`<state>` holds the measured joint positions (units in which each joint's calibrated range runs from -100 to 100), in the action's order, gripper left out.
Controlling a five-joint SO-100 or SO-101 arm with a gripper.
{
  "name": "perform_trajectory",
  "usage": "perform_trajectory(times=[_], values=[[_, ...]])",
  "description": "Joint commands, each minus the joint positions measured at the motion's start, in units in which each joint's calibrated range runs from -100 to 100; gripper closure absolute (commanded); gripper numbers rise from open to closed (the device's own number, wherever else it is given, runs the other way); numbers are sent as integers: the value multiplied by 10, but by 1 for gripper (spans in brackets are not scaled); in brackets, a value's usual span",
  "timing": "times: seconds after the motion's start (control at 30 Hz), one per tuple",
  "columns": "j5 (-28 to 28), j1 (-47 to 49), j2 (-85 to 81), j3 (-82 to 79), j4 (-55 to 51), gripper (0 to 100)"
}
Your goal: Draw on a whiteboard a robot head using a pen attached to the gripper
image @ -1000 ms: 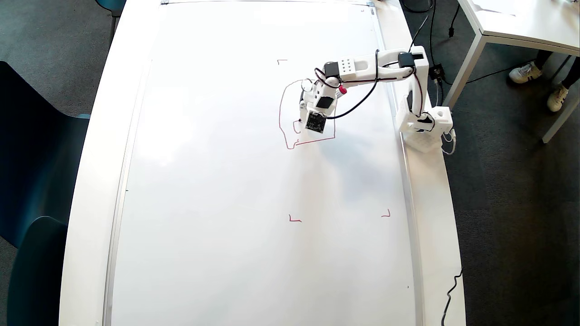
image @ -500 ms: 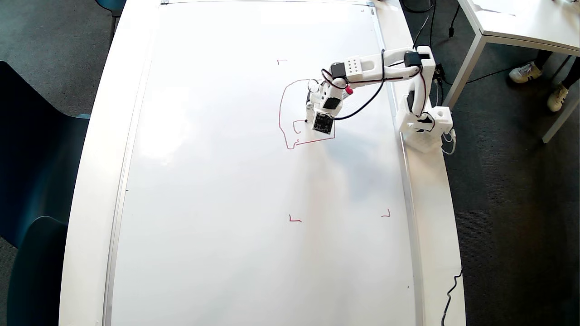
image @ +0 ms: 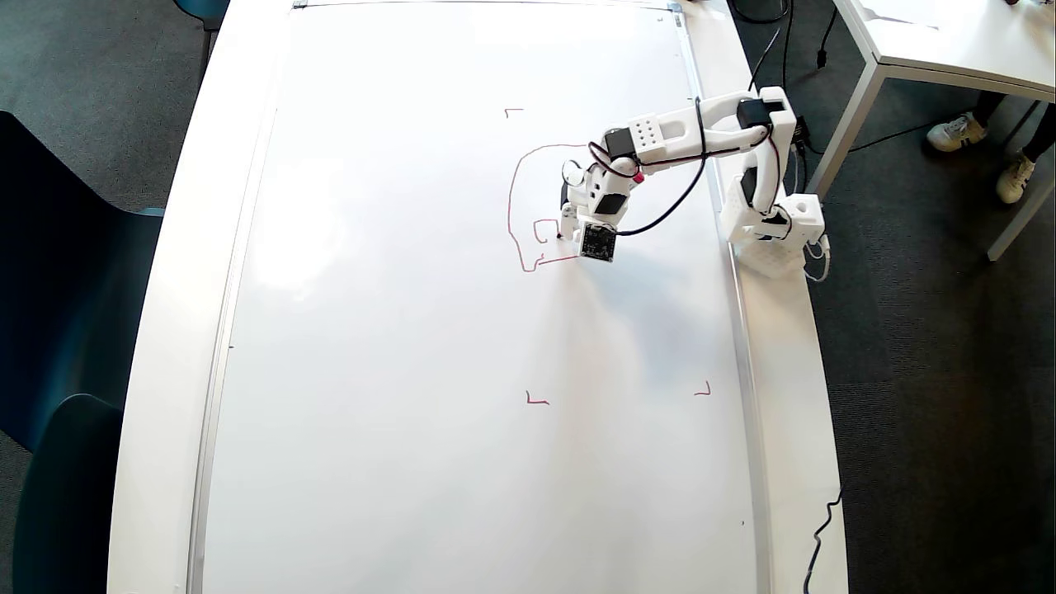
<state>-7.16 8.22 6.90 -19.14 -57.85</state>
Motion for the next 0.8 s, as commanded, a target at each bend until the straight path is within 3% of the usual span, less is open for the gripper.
perform_trajectory(times=[0.0,0.77], values=[[0,8,-5,2,1,99],[3,15,50,77,-6,99]])
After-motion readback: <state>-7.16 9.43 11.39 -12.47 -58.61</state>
